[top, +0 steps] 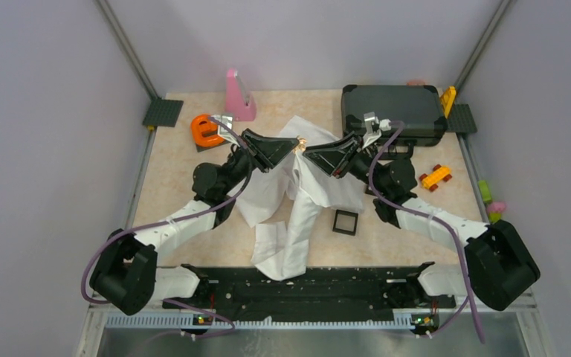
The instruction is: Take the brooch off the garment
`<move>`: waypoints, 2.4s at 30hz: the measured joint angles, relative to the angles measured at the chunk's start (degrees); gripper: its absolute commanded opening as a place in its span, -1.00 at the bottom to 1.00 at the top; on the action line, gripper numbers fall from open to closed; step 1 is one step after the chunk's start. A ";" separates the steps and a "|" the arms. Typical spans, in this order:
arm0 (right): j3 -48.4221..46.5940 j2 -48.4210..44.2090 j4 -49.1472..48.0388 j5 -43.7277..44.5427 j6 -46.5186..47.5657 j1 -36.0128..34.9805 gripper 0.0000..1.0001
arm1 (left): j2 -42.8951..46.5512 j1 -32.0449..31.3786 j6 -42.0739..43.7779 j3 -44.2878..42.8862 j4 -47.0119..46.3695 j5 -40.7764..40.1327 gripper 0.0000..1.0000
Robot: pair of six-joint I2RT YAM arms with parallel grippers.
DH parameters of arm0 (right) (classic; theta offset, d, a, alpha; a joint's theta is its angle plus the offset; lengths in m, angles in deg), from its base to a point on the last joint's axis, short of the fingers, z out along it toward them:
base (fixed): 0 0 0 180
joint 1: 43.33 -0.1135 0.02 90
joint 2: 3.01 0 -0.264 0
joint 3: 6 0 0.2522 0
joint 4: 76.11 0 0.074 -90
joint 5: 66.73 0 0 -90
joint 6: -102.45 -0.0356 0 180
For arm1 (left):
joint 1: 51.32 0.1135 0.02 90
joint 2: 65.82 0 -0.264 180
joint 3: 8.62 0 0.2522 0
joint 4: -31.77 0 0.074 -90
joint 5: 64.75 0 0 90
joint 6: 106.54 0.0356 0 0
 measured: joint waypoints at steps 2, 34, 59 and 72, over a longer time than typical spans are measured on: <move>-0.48 0.44 -0.85 -0.39 -0.85 0.00 -0.46 | -0.07 0.00 -0.17 0.00 -0.11 -0.24 -1.00; -8.04 1.90 15.54 -17.92 -5.77 8.13 -1.00 | 5.66 2.75 0.52 -0.02 14.82 7.56 0.32; -30.08 13.20 59.49 -35.95 15.13 6.56 -1.00 | 1.38 12.96 0.26 -0.90 19.30 30.34 0.08; -32.96 14.82 63.21 -34.36 17.59 3.56 -1.00 | 2.08 11.82 7.39 -1.88 26.27 30.45 -0.53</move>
